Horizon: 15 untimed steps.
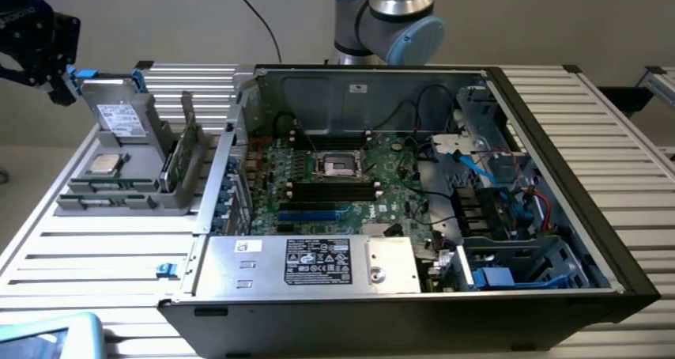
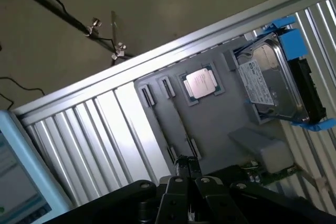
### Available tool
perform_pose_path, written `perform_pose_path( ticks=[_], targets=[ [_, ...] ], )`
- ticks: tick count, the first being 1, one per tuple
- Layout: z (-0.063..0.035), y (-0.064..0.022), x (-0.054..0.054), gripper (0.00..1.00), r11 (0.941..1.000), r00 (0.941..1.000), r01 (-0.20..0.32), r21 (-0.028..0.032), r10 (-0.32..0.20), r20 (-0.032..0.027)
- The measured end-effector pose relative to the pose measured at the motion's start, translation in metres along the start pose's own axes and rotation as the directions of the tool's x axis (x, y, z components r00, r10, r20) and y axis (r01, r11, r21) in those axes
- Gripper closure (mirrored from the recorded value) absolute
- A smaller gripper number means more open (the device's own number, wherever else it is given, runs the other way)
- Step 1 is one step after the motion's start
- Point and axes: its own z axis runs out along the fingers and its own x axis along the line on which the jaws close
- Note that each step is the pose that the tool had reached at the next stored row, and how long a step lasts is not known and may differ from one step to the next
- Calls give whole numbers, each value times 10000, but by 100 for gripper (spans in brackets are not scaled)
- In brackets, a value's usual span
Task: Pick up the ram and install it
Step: 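Pick up the ram and move it above insertion slot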
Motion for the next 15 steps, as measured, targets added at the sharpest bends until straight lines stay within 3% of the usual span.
perform_pose_path(
  ticks=[5, 10, 15],
  targets=[
    [2, 0, -1, 89, 9971, 9972, 749, 152, -748, -81],
    [6, 0, 0, 89, 9892, 9895, 1440, 280, -1435, -182],
    [7, 0, -1, 89, 9791, 9798, 1999, 368, -1992, -199]
  ],
)
